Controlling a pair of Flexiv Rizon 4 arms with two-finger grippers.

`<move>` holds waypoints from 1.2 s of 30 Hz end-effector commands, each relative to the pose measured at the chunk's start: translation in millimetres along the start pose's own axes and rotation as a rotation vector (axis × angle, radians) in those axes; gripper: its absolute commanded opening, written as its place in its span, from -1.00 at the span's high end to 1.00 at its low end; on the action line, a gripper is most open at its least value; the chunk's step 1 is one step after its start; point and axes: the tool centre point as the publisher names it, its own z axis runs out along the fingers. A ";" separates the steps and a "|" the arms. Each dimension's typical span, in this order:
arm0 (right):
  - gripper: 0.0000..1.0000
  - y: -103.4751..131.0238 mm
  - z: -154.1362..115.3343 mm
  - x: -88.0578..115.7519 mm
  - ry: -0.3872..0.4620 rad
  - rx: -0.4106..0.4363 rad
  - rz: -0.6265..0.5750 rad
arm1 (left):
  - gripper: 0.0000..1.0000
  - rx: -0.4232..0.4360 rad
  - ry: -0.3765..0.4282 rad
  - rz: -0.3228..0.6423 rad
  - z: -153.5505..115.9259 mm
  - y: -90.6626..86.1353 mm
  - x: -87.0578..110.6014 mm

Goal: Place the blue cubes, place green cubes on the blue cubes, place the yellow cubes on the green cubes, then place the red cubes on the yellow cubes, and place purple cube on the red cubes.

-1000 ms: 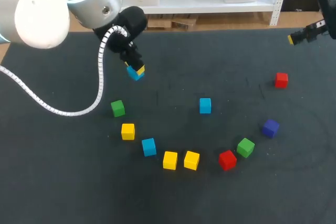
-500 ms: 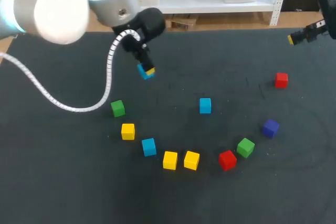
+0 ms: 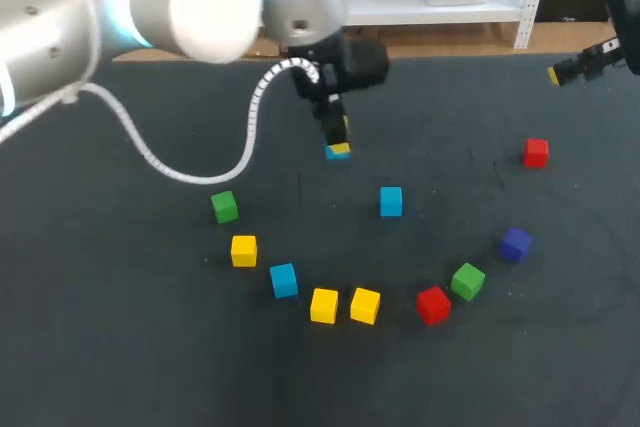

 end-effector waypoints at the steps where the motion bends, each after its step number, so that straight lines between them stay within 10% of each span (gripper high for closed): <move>1: -1.00 1.7 1.0 1.7 -0.008 0.010 0.001 | 1.00 0.148 0.153 0.255 7.3 1.0 -14.7; 36: -1.00 1.7 1.0 1.7 -0.008 0.010 0.001 | 1.00 0.120 0.065 -0.103 48.8 -37.5 -11.2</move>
